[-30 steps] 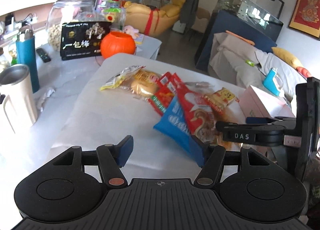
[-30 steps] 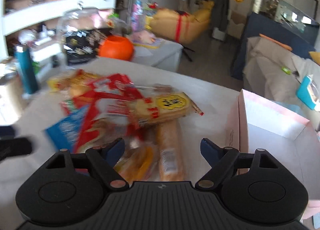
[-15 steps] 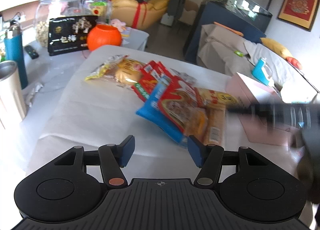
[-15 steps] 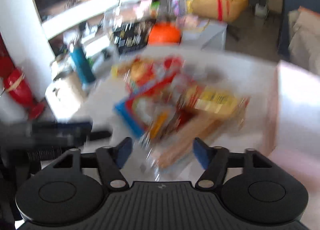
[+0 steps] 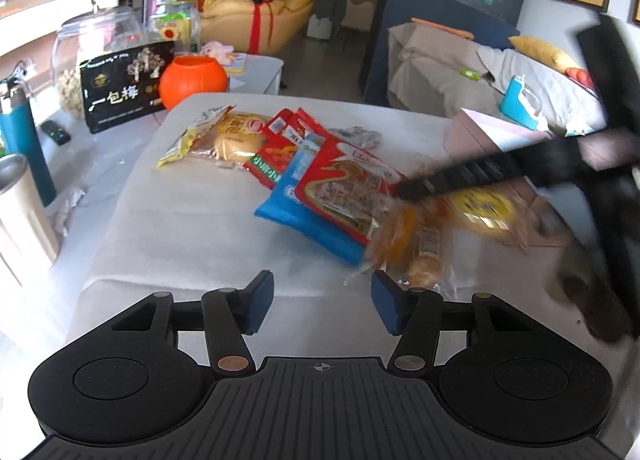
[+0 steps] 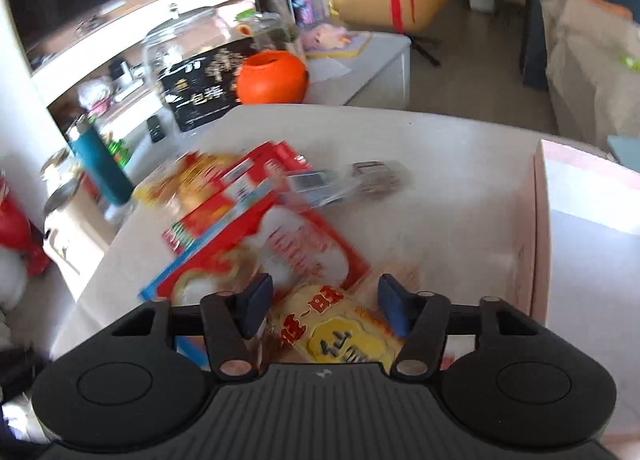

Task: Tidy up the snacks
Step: 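Move both tools toward the snack pile, then lower the right tool onto the long wrapped bread stick and close it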

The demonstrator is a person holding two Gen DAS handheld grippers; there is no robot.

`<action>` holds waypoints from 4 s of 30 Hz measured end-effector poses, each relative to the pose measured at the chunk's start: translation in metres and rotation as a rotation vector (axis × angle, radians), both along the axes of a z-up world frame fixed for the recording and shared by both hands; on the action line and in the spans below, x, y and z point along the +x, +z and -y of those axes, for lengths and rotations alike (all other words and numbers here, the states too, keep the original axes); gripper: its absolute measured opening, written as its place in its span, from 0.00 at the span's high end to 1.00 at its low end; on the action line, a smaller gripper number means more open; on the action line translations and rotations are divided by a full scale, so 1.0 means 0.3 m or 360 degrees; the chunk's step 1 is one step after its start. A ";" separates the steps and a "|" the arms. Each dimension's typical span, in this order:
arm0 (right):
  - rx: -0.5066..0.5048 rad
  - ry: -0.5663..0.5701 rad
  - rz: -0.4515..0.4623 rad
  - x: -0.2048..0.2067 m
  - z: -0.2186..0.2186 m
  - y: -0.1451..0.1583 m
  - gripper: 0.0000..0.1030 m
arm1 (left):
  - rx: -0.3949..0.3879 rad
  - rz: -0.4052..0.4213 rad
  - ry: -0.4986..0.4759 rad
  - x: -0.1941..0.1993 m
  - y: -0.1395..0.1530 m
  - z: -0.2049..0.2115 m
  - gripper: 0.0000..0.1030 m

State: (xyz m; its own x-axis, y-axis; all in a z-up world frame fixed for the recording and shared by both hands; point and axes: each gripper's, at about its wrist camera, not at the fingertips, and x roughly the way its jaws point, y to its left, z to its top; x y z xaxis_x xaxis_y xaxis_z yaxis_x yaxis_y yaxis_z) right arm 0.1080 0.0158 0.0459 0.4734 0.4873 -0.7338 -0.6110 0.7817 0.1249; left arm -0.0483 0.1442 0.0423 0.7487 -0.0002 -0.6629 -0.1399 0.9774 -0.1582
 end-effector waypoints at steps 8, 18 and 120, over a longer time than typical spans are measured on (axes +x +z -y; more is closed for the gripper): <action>0.0035 0.0102 -0.0121 -0.203 0.166 0.007 0.80 | -0.0016 -0.0011 -0.0047 0.011 -0.004 0.025 0.43; -0.0053 -0.0094 0.0093 -0.292 0.368 -0.066 0.55 | -0.0044 0.0013 -0.0120 0.045 0.001 0.054 0.48; 0.0118 -0.0024 0.0231 -0.296 0.348 0.215 0.96 | -0.0150 -0.0089 -0.0236 -0.069 -0.066 0.132 0.66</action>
